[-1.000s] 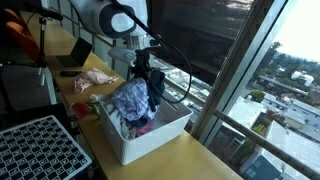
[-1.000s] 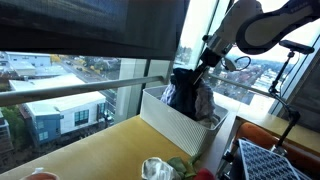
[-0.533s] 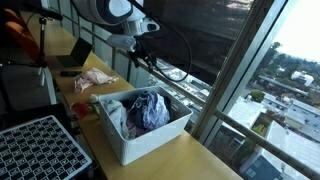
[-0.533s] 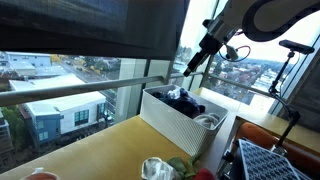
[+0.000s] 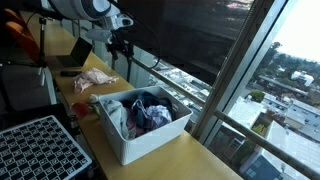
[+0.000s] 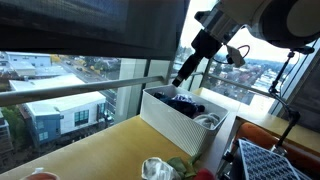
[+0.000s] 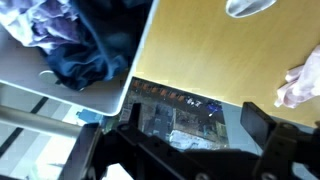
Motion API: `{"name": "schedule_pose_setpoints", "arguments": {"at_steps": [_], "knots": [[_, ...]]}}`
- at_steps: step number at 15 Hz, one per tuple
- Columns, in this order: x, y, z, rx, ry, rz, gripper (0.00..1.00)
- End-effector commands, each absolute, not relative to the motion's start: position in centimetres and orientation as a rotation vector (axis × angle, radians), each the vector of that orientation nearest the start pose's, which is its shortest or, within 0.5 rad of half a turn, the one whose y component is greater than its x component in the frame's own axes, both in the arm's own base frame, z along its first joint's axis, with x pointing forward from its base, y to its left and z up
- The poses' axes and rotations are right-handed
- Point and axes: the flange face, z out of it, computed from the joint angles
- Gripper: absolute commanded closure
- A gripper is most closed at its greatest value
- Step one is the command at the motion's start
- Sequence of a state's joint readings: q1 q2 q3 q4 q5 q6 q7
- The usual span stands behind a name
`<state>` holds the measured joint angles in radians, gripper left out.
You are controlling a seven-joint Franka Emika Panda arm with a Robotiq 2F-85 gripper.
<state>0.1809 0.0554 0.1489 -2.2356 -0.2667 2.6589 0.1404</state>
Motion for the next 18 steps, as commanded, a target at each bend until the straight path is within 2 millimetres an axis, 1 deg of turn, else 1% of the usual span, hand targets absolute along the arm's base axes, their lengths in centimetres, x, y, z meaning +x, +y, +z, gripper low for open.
{"name": "schedule_pose_setpoints", "arguments": {"at_steps": [1,3,4,5,7,11,15,18], "knots": [[50.7,25.2,32.6,-3.059,-0.670,-0.525,0.00],[49.4,28.3,28.5,-3.056,-0.695,-0.442,0.00],[48.9,29.5,26.7,-3.056,-0.703,-0.403,0.00],[48.6,30.3,24.6,-3.059,-0.710,-0.369,0.00],[48.3,31.4,21.3,-3.069,-0.715,-0.300,0.00],[48.5,32.0,16.8,-3.089,-0.728,-0.205,0.00],[49.1,31.6,12.9,-3.111,-0.726,-0.136,0.00],[49.2,31.2,10.3,-3.124,-0.717,-0.081,0.00]]}}
